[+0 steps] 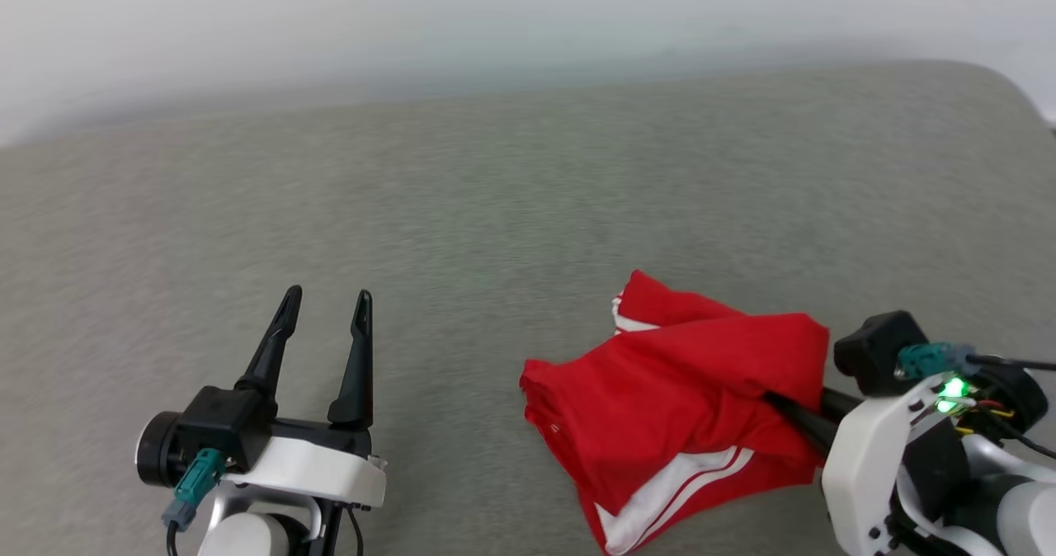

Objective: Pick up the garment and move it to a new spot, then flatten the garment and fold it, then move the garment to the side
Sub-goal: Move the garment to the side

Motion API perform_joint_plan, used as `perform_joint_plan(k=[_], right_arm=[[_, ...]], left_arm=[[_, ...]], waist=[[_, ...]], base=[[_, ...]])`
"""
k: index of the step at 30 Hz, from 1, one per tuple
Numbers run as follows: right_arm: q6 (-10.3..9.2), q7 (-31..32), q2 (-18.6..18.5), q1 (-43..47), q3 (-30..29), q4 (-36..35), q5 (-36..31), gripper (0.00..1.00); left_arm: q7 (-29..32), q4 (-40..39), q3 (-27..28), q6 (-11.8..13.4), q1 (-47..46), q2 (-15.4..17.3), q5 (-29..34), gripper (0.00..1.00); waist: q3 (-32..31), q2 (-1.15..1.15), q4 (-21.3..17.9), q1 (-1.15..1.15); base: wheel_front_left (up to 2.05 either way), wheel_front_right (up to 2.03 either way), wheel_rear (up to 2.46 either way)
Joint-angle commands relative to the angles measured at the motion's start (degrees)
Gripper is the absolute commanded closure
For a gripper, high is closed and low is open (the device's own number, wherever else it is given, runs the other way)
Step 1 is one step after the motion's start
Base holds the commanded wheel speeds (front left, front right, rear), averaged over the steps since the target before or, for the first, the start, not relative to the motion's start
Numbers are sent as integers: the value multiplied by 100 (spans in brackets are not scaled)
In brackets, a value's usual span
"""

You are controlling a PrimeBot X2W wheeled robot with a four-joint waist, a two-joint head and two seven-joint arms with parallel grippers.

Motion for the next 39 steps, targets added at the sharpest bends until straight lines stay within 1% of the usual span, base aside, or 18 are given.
perform_joint_plan(k=[1,4,8,13,16,17,18,22,24,26,29,30,33,34,35,36,39], right_arm=[[-6,22,-8,33,-55,-40,4,100],[-6,22,61,31,-280,71,56,100],[-6,-96,116,-168,-615,525,195,100],[-6,-495,24,-669,-1038,1420,258,100],[-7,-755,-74,-1117,-1237,2064,120,100],[-6,-871,-47,-1308,-1297,2252,105,100],[-6,-951,-5,-1487,-1357,2445,68,100],[-8,-1279,-164,-2100,-1721,3205,-371,100],[-7,-1418,-171,-2382,-1938,3525,-517,100],[-8,-1561,-276,-2632,-2218,3842,-746,100],[-8,-1764,-402,-2908,-2658,4238,-1028,100],[-7,-1784,-388,-2973,-2774,4351,-1112,100],[-8,-2052,-529,-3190,-3090,4672,-1368,100],[-8,-2191,-550,-3223,-3165,4754,-1493,90],[-9,-2336,-515,-3285,-3331,4853,-1563,58],[-6,-2435,-455,-3311,-3373,4939,-1637,0],[-7,-2926,-375,-3437,-3694,5115,-1918,0]], left_arm=[[-12,-56,21,-33,-59,22,37,0],[-12,-132,-25,-48,-181,89,89,0],[10,-285,-141,-93,-425,211,185,0],[206,-659,-282,-147,-771,414,285,0],[378,-955,-350,-182,-975,575,351,0],[442,-1075,-358,-182,-1045,641,361,0],[496,-1175,-365,-192,-1109,708,386,0],[719,-1566,-469,-227,-1397,894,425,0],[809,-1719,-545,-231,-1528,963,429,0],[865,-1841,-601,-242,-1657,1023,424,0],[907,-1967,-720,-250,-1821,1051,404,0],[906,-1981,-751,-252,-1853,1058,398,0],[884,-2016,-817,-257,-1940,1054,389,0],[870,-2013,-829,-254,-1960,1048,386,0],[859,-2010,-836,-244,-1973,1039,376,0],[838,-1991,-843,-237,-1981,1031,373,0],[782,-1933,-845,-207,-1974,1011,357,0]], waist=[[150,0,-678,0],[392,0,-1082,0],[819,0,-1457,0],[1499,0,-1722,0],[1918,0,-1792,0],[2064,0,-1818,0],[2187,0,-1833,0],[2601,0,-1799,0],[2764,0,-1743,0],[2896,0,-1672,0],[3049,0,-1525,0],[3075,0,-1491,0],[3149,0,-1375,0],[3160,0,-1346,0],[3170,0,-1317,0],[3168,0,-1292,0],[3139,0,-1233,0]], base=[[0,0,0],[0,0,0],[0,0,0],[0,0,0],[0,0,0],[0,0,0],[0,0,0],[0,0,0],[0,0,0],[0,0,0],[0,0,0],[0,0,0],[0,0,0],[0,0,0],[0,0,0],[0,0,0],[0,0,0]])
